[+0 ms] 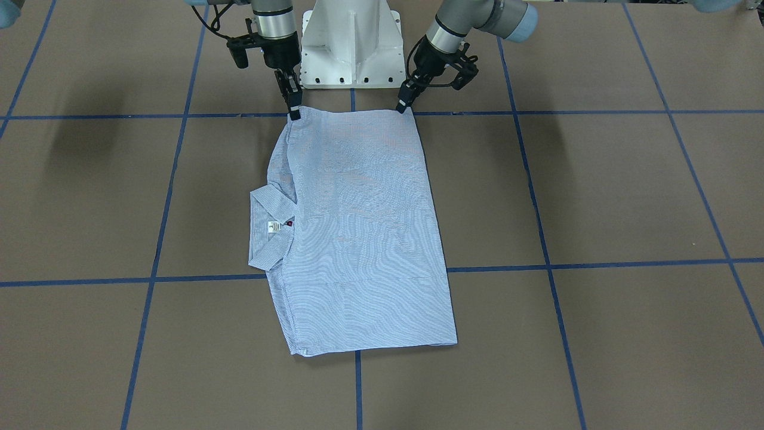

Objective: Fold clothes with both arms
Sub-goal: 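Grasp both near corners of the shirt with the left and right grippers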

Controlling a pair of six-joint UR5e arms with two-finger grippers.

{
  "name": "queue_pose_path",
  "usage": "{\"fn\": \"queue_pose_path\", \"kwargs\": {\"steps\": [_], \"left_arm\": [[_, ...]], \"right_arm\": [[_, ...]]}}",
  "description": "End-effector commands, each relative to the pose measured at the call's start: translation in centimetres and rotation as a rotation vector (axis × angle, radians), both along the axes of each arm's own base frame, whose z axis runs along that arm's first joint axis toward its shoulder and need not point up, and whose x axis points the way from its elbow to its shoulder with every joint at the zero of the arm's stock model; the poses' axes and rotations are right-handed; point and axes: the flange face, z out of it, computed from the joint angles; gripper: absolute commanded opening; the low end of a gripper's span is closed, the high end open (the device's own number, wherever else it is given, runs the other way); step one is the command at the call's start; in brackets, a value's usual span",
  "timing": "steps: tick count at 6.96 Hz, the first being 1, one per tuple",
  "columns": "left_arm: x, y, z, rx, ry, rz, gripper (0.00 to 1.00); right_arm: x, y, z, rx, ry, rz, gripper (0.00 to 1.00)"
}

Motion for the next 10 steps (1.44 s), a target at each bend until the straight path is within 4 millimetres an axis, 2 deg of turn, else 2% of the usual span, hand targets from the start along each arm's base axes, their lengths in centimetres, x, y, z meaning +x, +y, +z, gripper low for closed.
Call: {"fn": "queue_pose_path", "kwargs": {"steps": [1,2,5,6,8,9,10], "left_arm": [[-0.9,-0.4,-1.3,-0.001,0.029,-0.013,0.0],[-2.0,-0.8,-2.5,0.006,0.055,-0.032,0.0],[-2.4,-0.9,-2.0,0.006,0.043,-0.036,0.0],[-2.9,-0.8,-2.7,0.007,0.058,-0.036,0.0],[-4.4,-0.8,-4.9,-0.019,0.046,-0.048,0.0],[-5.7,-0.7,-6.7,-0.026,0.038,-0.051,0.0],[-7.8,-0.6,-8.7,-0.027,0.051,-0.051,0.0]], "right_arm": [[0.0,0.1,-0.1,0.0,-0.002,-0.002,0.0],[0.0,0.2,-0.1,0.0,-0.002,-0.004,0.0],[-0.1,0.2,-0.2,0.0,-0.005,-0.004,0.0],[0.2,0.2,-0.8,0.0,-0.019,-0.004,0.0],[1.5,0.1,-2.3,0.004,-0.054,0.001,0.0],[2.1,0.1,-3.1,0.003,-0.073,0.002,0.0],[3.6,0.1,-4.5,0.008,-0.102,0.008,0.0]]}}
